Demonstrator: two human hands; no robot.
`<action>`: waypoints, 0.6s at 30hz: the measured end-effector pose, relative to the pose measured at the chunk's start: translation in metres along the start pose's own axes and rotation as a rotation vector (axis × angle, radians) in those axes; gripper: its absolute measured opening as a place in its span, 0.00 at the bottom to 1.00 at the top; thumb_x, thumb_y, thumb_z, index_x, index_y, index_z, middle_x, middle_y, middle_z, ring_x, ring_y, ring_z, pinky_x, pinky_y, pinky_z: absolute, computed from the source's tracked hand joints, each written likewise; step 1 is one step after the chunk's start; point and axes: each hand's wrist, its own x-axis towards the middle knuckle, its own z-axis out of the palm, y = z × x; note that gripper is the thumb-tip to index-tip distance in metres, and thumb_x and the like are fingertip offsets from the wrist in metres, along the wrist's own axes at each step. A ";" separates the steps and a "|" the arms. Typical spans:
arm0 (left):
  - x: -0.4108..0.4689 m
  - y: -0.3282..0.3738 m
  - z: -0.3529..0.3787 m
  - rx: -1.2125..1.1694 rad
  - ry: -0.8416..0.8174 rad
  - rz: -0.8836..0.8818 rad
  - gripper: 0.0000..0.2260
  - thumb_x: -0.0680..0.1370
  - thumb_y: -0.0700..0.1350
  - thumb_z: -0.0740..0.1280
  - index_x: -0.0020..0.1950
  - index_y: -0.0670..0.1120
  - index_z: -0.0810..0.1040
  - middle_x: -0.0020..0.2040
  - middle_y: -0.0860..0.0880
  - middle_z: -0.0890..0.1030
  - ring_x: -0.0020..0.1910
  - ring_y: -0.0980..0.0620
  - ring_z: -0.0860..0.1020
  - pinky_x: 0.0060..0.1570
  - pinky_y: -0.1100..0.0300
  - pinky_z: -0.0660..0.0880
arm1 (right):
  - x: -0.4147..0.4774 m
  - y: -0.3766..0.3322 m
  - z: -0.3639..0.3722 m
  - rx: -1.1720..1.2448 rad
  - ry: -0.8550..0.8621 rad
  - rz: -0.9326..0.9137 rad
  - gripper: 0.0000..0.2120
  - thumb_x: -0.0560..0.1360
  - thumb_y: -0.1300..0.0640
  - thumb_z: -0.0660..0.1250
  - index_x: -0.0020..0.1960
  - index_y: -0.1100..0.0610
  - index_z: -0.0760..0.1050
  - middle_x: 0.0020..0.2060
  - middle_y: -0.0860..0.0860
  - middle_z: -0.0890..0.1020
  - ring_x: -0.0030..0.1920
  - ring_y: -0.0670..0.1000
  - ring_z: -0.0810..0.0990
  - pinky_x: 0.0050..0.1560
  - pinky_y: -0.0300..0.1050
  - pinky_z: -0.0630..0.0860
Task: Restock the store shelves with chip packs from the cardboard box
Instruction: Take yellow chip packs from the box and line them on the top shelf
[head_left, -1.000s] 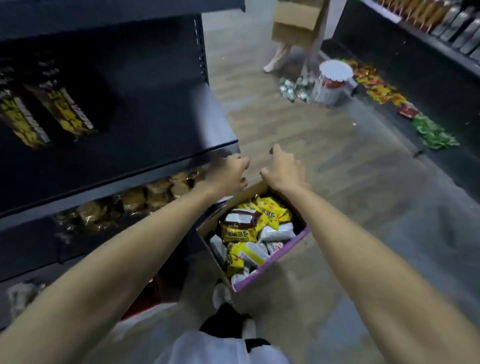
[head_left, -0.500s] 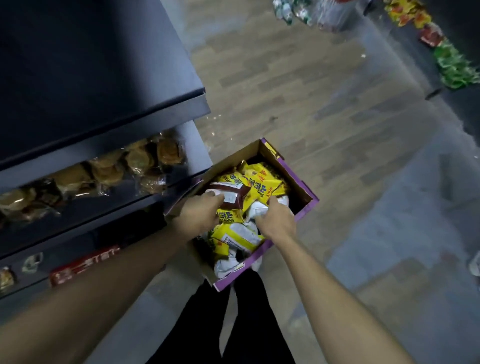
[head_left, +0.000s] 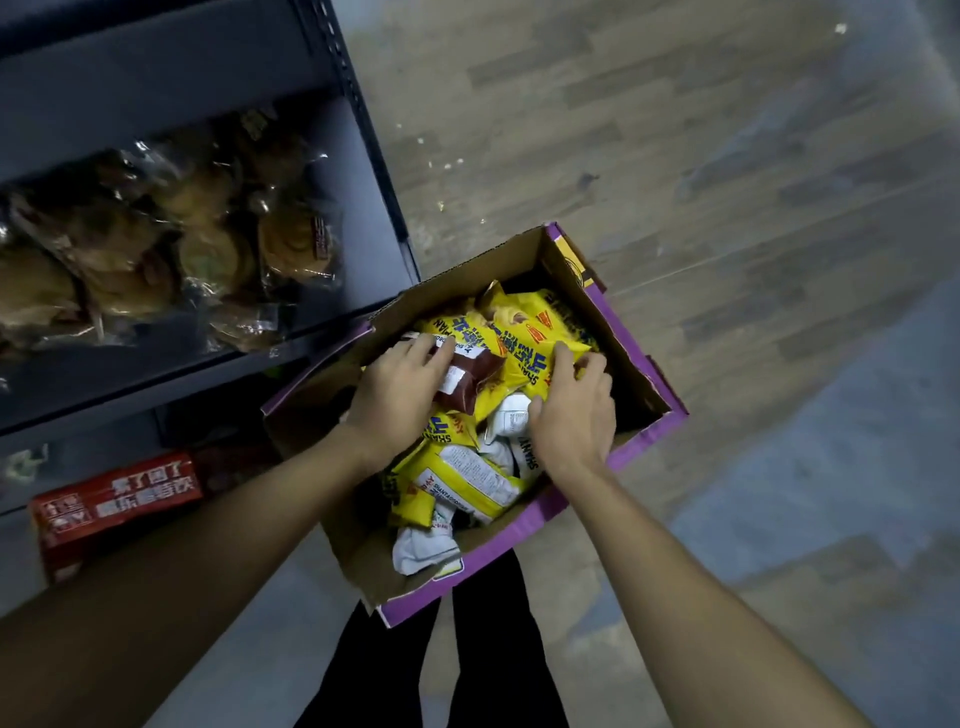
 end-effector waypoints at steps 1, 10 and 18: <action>0.000 0.000 0.003 -0.023 0.013 -0.010 0.35 0.59 0.42 0.80 0.65 0.43 0.77 0.55 0.43 0.80 0.51 0.43 0.80 0.45 0.57 0.78 | 0.003 0.002 0.004 -0.038 -0.003 0.002 0.35 0.72 0.56 0.71 0.74 0.51 0.59 0.67 0.58 0.64 0.58 0.59 0.70 0.53 0.51 0.72; -0.003 -0.007 -0.024 -0.069 -0.091 -0.017 0.22 0.68 0.44 0.72 0.58 0.45 0.68 0.43 0.45 0.77 0.38 0.40 0.79 0.40 0.50 0.73 | 0.016 0.003 -0.018 -0.161 -0.051 -0.163 0.16 0.77 0.67 0.61 0.63 0.56 0.69 0.61 0.54 0.72 0.52 0.59 0.79 0.35 0.48 0.64; -0.004 0.001 -0.081 -0.450 -0.231 -0.198 0.12 0.75 0.47 0.63 0.56 0.45 0.68 0.45 0.43 0.79 0.44 0.39 0.77 0.35 0.52 0.71 | 0.015 0.002 -0.089 -0.215 -0.067 -0.340 0.11 0.78 0.68 0.55 0.55 0.61 0.73 0.52 0.58 0.77 0.49 0.64 0.79 0.38 0.51 0.64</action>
